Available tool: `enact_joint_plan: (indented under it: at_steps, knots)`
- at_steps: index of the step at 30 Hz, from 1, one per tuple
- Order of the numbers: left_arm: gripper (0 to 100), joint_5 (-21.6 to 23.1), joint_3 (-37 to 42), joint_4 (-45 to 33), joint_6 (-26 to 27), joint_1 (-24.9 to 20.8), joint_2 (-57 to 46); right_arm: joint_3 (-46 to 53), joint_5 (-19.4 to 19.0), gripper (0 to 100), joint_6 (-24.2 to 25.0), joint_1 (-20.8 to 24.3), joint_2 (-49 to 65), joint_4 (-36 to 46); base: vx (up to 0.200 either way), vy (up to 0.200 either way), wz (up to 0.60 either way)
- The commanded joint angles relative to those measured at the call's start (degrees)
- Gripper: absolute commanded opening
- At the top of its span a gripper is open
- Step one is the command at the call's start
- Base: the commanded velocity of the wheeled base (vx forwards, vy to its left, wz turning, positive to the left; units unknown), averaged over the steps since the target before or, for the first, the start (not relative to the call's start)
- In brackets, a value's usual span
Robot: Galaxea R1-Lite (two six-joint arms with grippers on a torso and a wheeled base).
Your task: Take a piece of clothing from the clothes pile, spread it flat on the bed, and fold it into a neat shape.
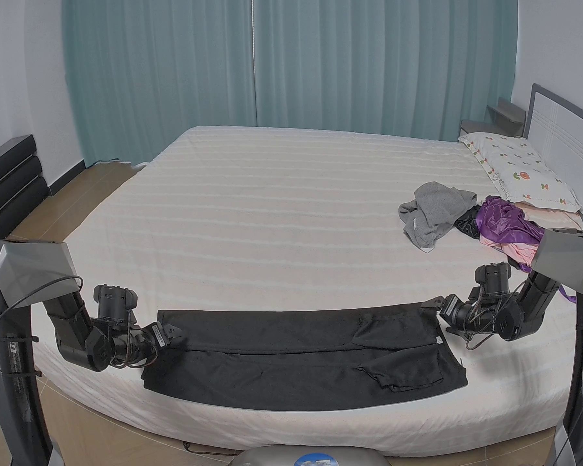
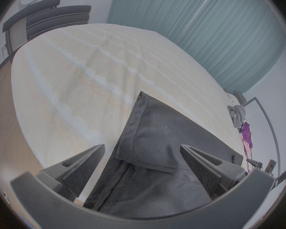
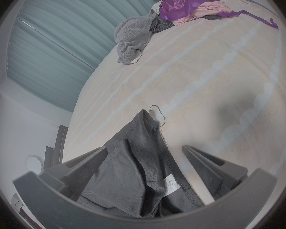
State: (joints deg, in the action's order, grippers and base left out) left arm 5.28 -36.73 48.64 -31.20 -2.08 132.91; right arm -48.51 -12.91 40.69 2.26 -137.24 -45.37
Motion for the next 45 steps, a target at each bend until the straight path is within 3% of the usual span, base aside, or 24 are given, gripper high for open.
enact_joint_plan:
  at_steps: [1,10,11,29,36,45]
  knots:
    - [100,-0.36,-0.45,0.05,1.58,-0.38,1.38,-0.1,-0.1,100,0.0,-0.06,-0.13,0.02,0.0,0.0,0.0]
    - [100,-0.88,-0.18,3.04,2.28,-1.69,2.44,-0.01,-0.1,100,0.0,-0.06,-0.13,0.02,0.0,0.0,0.0]
    - [0,-0.88,-0.1,3.13,2.28,-1.69,2.44,-0.01,-0.1,100,0.0,-0.06,-0.13,0.02,0.0,0.0,0.0]
    - [0,-0.97,1.13,3.3,-0.97,-0.99,0.24,0.34,-0.19,100,0.26,0.03,0.04,-0.07,0.0,0.0,0.0]
    - [0,-0.97,0.78,3.22,-2.64,-0.99,-0.37,-0.36,-0.8,100,6.77,-0.85,1.8,-0.07,0.0,0.0,0.0]
    - [0,-0.97,0.43,3.3,-3.78,-1.08,-0.46,-0.19,-2.21,100,8.0,-1.38,2.51,-0.07,0.0,0.0,0.0]
